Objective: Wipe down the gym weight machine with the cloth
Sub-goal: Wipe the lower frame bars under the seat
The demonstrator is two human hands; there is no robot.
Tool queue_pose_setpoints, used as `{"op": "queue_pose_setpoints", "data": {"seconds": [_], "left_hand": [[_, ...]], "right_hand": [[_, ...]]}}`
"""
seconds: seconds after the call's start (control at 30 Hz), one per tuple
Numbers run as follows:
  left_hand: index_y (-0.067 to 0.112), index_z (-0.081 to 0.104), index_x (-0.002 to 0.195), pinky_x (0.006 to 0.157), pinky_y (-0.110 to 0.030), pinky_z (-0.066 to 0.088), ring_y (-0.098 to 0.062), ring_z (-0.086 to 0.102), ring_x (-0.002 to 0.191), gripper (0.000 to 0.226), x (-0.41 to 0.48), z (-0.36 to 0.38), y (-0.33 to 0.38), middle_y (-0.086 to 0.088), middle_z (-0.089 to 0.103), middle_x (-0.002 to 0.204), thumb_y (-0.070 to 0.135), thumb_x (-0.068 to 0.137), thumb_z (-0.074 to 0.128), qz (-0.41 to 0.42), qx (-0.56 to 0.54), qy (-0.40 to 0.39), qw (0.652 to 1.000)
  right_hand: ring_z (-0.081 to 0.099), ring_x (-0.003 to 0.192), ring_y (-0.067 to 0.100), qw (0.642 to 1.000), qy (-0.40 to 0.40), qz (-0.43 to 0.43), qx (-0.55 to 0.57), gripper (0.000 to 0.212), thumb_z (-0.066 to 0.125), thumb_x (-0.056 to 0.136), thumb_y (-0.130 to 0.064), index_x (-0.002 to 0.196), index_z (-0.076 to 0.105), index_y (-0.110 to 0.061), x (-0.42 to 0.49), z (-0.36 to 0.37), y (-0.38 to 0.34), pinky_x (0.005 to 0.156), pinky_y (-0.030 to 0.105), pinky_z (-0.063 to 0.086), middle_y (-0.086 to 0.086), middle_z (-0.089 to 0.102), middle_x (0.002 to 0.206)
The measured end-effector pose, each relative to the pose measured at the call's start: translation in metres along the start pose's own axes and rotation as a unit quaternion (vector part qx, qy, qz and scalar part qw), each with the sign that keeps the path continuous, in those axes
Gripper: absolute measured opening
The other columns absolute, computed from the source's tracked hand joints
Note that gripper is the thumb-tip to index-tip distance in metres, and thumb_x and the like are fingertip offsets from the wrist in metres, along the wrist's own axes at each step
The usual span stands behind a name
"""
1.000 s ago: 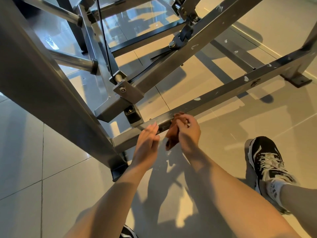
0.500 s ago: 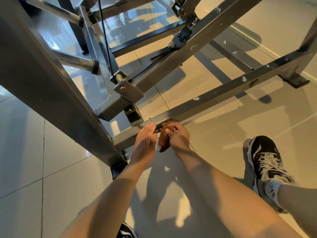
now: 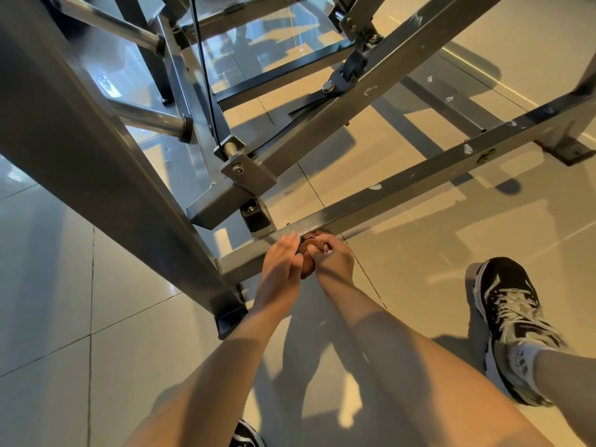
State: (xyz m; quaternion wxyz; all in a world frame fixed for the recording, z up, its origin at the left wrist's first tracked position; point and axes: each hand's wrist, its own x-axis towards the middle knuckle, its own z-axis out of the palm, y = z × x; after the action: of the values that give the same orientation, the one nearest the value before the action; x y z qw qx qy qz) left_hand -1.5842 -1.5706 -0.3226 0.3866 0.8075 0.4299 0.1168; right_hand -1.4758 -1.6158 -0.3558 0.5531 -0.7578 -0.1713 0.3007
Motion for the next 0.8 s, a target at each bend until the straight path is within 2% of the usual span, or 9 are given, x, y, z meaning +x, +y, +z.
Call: {"op": "queue_pose_setpoints", "data": {"seconds": [0.07,0.13,0.2,0.3,0.43,0.5,0.57,0.7,0.8], "left_hand": [[0.012,0.037,0.154,0.126,-0.04,0.018,-0.017,0.023,0.151,0.048,-0.002,0.0,0.002,-0.005,0.033,0.162,0.027,0.109,0.033,0.001,0.012,0.001,1.0],[0.013,0.036,0.156,0.127,-0.037,0.015,-0.016,0.021,0.152,0.048,-0.003,0.001,0.004,-0.003,0.031,0.163,0.027,0.109,0.032,0.003,0.03,0.004,1.0],[0.01,0.04,0.153,0.126,-0.038,0.019,-0.019,0.026,0.15,0.047,-0.002,0.002,0.007,-0.007,0.036,0.16,0.026,0.108,0.035,0.006,0.017,0.013,1.0],[0.001,0.054,0.14,0.117,-0.035,0.034,-0.025,0.046,0.138,0.042,-0.003,-0.001,0.004,-0.014,0.054,0.145,0.02,0.105,0.04,0.037,0.028,0.045,0.998],[0.006,0.058,0.135,0.113,-0.036,0.04,-0.016,0.053,0.126,0.037,-0.001,-0.001,0.006,-0.009,0.059,0.137,0.019,0.105,0.039,0.012,0.008,0.077,0.997],[0.008,0.058,0.132,0.109,-0.042,0.044,-0.02,0.055,0.121,0.035,0.005,0.006,0.007,-0.011,0.062,0.13,0.015,0.104,0.039,0.014,0.04,0.072,0.996],[0.009,0.054,0.136,0.11,-0.039,0.041,-0.022,0.051,0.125,0.039,0.012,0.009,0.009,-0.011,0.059,0.133,0.018,0.104,0.035,0.024,0.065,0.055,0.996],[0.005,0.048,0.146,0.111,-0.028,0.03,-0.02,0.043,0.132,0.047,0.012,0.004,0.012,-0.013,0.054,0.142,0.023,0.107,0.028,0.039,0.087,0.067,0.993],[0.003,0.049,0.145,0.114,-0.027,0.027,-0.021,0.045,0.135,0.055,0.008,0.001,0.009,-0.014,0.054,0.145,0.029,0.104,0.024,0.063,0.065,0.063,0.994]], "right_hand": [[0.065,0.09,0.016,0.997,-0.002,0.066,0.043,0.016,0.065,0.091,-0.001,0.098,0.07,-0.015,0.004,-0.002,-0.003,0.075,0.012,0.05,0.001,0.068,0.095],[0.064,0.091,0.018,0.996,-0.009,0.08,0.028,0.019,0.062,0.091,0.001,0.098,0.07,-0.015,0.008,-0.007,-0.003,0.065,0.006,0.044,0.0,0.066,0.092],[0.062,0.09,0.012,0.999,-0.006,0.012,-0.037,0.019,0.061,0.092,-0.005,0.098,0.07,-0.021,0.0,-0.009,-0.014,0.063,0.002,0.038,-0.004,0.064,0.095],[0.055,0.102,0.004,0.975,-0.042,-0.182,-0.124,0.023,0.061,0.095,-0.021,0.116,0.069,-0.024,-0.008,0.0,-0.024,0.085,0.005,0.041,-0.01,0.058,0.114],[0.059,0.1,0.011,0.941,-0.039,-0.271,-0.197,0.021,0.054,0.102,-0.016,0.12,0.064,-0.011,0.012,-0.003,-0.028,0.086,0.014,0.048,0.0,0.061,0.11],[0.055,0.103,0.013,0.902,-0.071,-0.353,-0.238,0.025,0.05,0.102,-0.02,0.117,0.067,-0.01,0.023,-0.013,-0.029,0.091,0.019,0.046,0.002,0.059,0.115],[0.055,0.1,0.015,0.907,-0.081,-0.333,-0.243,0.024,0.052,0.096,-0.019,0.109,0.069,-0.007,0.038,-0.027,-0.028,0.09,0.021,0.047,0.004,0.057,0.112],[0.049,0.119,0.023,0.932,0.05,-0.178,-0.311,0.031,0.051,0.095,-0.002,0.122,0.065,-0.006,0.074,-0.054,-0.029,0.105,0.031,0.044,0.006,0.052,0.128],[0.052,0.105,0.017,0.934,-0.04,-0.184,-0.303,0.021,0.057,0.095,-0.004,0.114,0.065,-0.001,0.063,-0.042,-0.042,0.097,0.02,0.042,0.007,0.054,0.119]]}}
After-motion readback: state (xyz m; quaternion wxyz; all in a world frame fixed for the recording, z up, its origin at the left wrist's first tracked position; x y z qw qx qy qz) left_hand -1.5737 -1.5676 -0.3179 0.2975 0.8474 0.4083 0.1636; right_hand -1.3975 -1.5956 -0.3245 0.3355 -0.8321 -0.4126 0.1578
